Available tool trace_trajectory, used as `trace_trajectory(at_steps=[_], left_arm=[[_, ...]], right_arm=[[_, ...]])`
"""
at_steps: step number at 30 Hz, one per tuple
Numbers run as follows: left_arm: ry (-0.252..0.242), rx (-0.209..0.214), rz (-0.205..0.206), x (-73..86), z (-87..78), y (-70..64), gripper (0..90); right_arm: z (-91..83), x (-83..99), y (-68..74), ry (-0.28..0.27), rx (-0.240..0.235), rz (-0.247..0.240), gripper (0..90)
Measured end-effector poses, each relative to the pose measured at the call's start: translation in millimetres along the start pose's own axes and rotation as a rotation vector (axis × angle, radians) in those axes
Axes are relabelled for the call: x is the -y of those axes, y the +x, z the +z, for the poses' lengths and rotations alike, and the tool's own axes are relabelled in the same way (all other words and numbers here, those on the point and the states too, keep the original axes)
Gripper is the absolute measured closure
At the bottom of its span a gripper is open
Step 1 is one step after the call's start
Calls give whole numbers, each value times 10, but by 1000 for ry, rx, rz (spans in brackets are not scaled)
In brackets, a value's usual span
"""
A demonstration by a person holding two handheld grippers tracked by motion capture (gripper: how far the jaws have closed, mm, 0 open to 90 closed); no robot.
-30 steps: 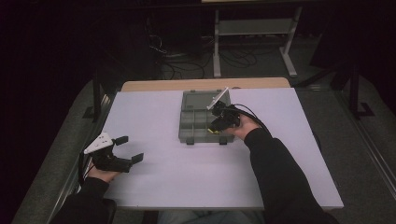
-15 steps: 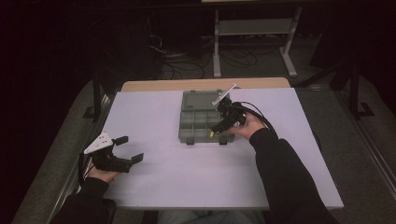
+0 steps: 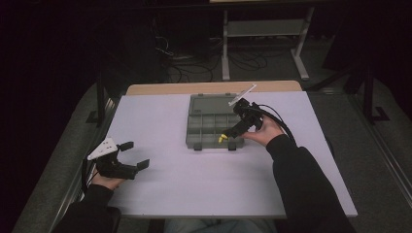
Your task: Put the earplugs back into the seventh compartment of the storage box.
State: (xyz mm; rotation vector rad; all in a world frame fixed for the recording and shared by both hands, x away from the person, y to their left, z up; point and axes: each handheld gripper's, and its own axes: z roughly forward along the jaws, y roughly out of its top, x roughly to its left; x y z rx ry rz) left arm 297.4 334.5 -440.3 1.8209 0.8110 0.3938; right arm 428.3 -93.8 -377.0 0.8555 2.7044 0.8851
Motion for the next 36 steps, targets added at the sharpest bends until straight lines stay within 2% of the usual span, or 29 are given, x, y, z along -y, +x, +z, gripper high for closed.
trace_trajectory(at_steps=[14, 36], left_arm=[[2, 2, 2, 0, 4, 0, 0], [5, 3, 2, -3, 9, -7, 0]], right_arm=[[-197, 165, 52, -49, 24, 12, 6], [-304, 730, 124, -69, 38, 63, 7]])
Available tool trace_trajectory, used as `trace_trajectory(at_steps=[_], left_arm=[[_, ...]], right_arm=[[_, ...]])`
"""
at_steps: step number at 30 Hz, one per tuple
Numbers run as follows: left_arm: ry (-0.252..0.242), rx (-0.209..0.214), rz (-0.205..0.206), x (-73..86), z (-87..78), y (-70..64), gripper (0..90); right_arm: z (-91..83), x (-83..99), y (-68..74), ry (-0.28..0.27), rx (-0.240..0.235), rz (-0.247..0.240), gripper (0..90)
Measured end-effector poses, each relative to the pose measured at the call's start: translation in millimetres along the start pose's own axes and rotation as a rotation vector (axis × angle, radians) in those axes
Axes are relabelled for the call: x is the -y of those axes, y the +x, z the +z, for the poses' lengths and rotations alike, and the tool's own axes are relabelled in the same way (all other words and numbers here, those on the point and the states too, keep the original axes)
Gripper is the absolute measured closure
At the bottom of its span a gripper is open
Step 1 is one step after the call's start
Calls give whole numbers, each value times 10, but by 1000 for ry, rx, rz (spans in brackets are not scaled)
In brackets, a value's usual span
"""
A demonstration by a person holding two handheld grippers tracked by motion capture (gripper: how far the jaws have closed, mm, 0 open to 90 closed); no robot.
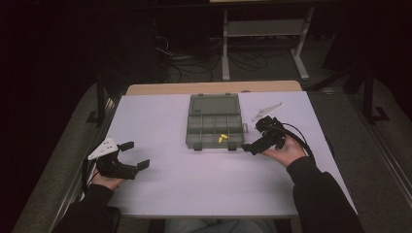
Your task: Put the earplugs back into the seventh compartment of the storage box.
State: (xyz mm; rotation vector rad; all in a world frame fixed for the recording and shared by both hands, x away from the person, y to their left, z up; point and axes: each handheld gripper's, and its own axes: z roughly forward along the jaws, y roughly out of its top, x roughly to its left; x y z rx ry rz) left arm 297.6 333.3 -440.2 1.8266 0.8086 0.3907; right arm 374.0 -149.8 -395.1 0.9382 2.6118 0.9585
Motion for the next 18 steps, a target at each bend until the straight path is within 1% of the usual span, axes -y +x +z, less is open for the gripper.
trace_trajectory(at_steps=[2, 4, 7, 10, 14, 18], left_arm=[[4, 0, -1, 0, 0, 0, 0], [7, 0, 0, 0, 1, 0, 0], [5, 2, -1, 0, 1, -3, 0], [7, 3, -1, 1, 2, 1, 0], [7, 1, 0, 0, 4, 0, 0], [6, -2, -4, -1, 7, 1, 0]], right_arm=[[-3, 67, -6, -8, -4, 11, 9], [2, 133, -7, -1, 0, 15, 9], [-8, 217, 4, 0, 17, 32, 9], [-52, 308, 18, -24, 30, 38, 9], [-127, 455, 22, -62, 35, 66, 9], [-189, 601, 26, -94, 38, 108, 10]])
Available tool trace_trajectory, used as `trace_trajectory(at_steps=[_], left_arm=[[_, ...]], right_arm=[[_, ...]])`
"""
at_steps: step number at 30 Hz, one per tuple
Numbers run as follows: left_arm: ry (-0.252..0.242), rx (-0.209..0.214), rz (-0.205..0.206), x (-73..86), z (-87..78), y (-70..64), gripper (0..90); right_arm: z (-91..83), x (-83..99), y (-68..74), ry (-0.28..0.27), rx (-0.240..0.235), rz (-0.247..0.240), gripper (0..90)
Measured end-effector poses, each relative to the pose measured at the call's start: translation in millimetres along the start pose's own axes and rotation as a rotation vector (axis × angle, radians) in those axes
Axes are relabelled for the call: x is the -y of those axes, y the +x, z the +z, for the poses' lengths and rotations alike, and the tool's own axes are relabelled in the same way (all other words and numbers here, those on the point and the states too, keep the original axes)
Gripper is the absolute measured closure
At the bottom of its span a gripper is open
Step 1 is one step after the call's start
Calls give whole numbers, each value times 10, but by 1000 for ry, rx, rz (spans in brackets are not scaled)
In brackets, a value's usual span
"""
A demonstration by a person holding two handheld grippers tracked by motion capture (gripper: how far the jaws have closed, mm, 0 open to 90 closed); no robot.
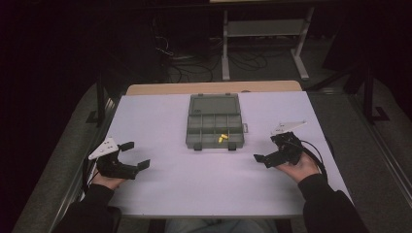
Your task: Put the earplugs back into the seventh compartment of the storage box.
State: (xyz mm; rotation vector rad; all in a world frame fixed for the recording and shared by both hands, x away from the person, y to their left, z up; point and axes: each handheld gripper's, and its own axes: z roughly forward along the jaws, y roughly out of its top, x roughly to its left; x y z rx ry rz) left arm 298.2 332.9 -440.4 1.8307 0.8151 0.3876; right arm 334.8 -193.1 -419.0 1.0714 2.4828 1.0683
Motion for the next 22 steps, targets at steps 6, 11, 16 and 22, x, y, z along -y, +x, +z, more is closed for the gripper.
trace_trajectory(at_steps=[6, 11, 16, 22], left_arm=[[7, -1, -2, 2, 8, 4, 0], [9, -1, -8, 4, 12, 10, 0], [9, 2, -8, 2, 18, 8, 0], [23, 9, 2, 2, 36, 9, 0]], right_arm=[[-84, 158, 14, -57, 35, 23, 9], [-172, 256, 25, -115, 46, 48, 9], [-224, 348, 33, -154, 46, 68, 4], [-239, 385, -4, -187, 57, 85, 0]])
